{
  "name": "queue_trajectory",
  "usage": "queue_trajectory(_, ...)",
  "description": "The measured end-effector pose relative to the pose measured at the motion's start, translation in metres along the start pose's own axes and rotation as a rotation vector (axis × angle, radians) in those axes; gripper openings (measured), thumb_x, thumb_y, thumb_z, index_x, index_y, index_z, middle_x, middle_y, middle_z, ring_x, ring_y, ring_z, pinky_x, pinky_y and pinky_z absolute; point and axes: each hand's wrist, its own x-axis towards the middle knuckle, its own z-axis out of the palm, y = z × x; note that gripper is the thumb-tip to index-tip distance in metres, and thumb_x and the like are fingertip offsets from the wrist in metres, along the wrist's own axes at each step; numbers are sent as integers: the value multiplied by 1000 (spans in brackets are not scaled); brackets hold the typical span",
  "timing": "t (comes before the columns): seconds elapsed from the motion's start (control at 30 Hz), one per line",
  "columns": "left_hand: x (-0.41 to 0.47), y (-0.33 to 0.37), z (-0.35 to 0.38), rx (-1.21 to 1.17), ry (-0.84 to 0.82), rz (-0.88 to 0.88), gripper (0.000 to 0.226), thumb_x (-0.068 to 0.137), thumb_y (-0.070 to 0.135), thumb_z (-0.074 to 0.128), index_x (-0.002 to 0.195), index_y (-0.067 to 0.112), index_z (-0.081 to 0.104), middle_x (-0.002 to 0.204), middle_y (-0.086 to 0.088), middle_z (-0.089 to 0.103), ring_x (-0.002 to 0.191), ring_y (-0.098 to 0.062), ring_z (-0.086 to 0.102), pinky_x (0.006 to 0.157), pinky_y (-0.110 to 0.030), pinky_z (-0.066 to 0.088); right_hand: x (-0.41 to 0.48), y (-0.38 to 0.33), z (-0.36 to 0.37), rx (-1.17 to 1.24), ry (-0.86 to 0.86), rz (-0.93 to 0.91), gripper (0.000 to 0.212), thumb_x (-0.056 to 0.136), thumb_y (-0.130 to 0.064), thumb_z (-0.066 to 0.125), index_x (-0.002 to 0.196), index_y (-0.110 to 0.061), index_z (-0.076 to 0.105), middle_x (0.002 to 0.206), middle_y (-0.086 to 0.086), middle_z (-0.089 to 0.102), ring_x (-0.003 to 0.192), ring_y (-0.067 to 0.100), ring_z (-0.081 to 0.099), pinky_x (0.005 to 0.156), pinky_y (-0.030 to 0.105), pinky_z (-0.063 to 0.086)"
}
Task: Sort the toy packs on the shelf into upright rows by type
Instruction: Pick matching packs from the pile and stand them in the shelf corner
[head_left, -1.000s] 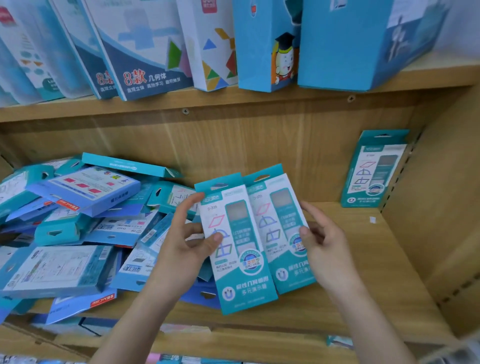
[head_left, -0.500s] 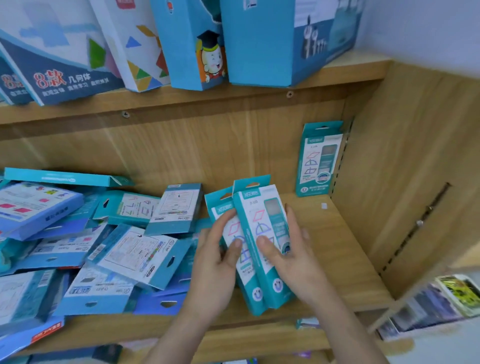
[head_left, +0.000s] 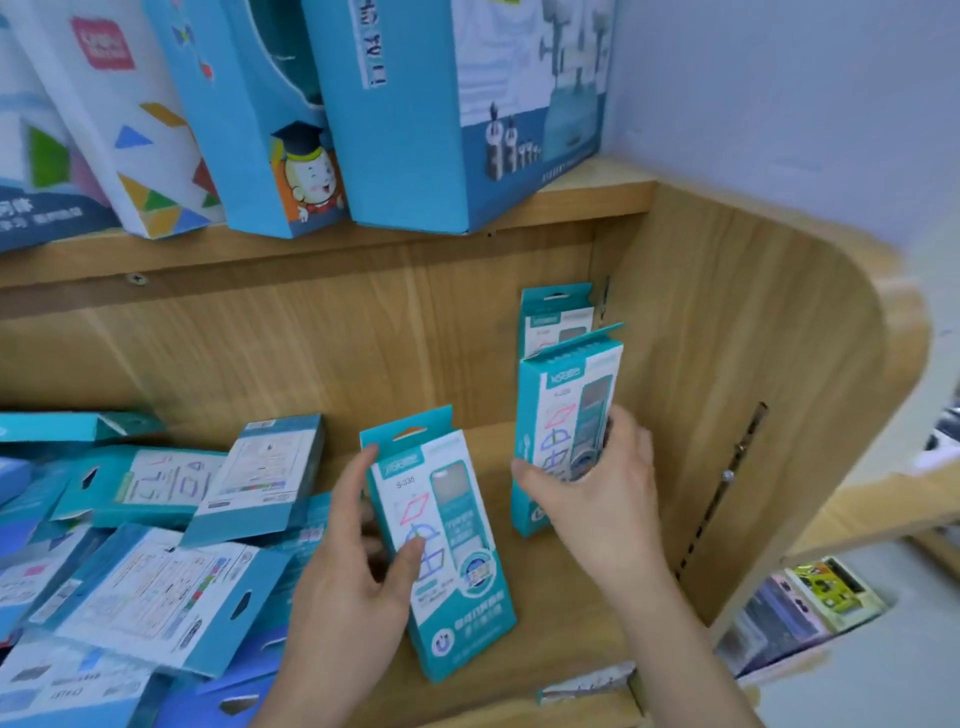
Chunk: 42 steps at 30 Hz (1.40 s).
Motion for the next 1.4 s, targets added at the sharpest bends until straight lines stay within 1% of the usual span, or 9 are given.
queue_trajectory(0.13, 3, 6, 3, -9, 25, -20, 102, 77, 15, 74, 124, 73, 6, 94, 30, 59, 80, 7, 61, 64, -32, 53, 37, 11, 15, 19, 120, 65, 78, 57, -32, 86, 121, -12, 48, 109, 4, 49, 89, 4, 41, 68, 13, 28)
queue_trajectory(0.23, 7, 8, 7, -22, 37, -18, 108, 76, 8, 75, 121, 78, 6, 102, 31, 57, 82, 12, 61, 64, -20, 52, 57, 21, 35, 46, 164, 111, 84, 57, -31, 87, 127, -10, 45, 118, 7, 51, 107, 23, 53, 79, 22, 37)
queue_trajectory(0.5, 26, 5, 17, 33, 3, -30, 119, 73, 0, 75, 125, 74, -4, 97, 30, 59, 81, 23, 56, 65, 3, 37, 69, 36, 70, 47, 190, 117, 98, 65, -27, 85, 143, -7, 29, 131, 13, 43, 116, 28, 48, 88, 26, 38)
queue_trajectory(0.67, 32, 12, 20, 92, -74, -62, 87, 76, 7, 75, 122, 54, 18, 73, 46, 55, 80, 31, 48, 64, 1, 37, 72, 41, 77, 49, 181, 154, 97, 70, -30, 82, 146, -9, 26, 144, 11, 39, 130, 27, 40, 101, 32, 36)
queue_trajectory(0.97, 46, 8, 31, 117, -67, -20, 62, 75, 8, 76, 103, 46, 35, 93, 30, 57, 85, 20, 54, 70, -3, 41, 59, 34, 69, -41, 172, 155, 100, 75, -35, 76, 150, -14, 13, 147, 11, 36, 133, 29, 35, 104, 40, 36)
queue_trajectory(1.07, 55, 7, 38, 120, -57, 33, 58, 75, 7, 75, 101, 43, 39, 98, 19, 64, 88, 6, 61, 76, -20, 49, 45, 28, 50, 82, 132, 137, 76, 88, -24, 63, 149, -17, 18, 147, 5, 38, 131, 21, 38, 104, 26, 33)
queue_trajectory(1.17, 69, 12, 56, 99, -63, 97, 48, 78, 6, 72, 99, 34, 40, 101, 13, 65, 92, -2, 62, 78, -27, 50, 25, 32, 34, 225, 45, 128, 58, 90, -11, 53, 143, -27, 35, 137, -6, 50, 114, 3, 46, 84, 0, 31)
queue_trajectory(1.3, 94, 19, 92, 49, -79, 199, 46, 80, 3, 68, 107, 29, 39, 108, 3, 61, 100, -12, 60, 83, -30, 50, 10, 34, 33, 137, 12, 25, 69, 83, -5, 56, 143, -30, 32, 145, -9, 42, 130, 6, 40, 93, -1, 24)
queue_trajectory(1.4, 109, 24, 113, 39, -40, 251, 42, 80, 0, 67, 114, 13, 46, 109, -2, 55, 101, -11, 52, 85, -16, 40, 9, 38, 38, 81, 13, -28, 78, 78, -7, 56, 147, -27, 25, 149, -4, 37, 135, 9, 36, 100, 0, 19)
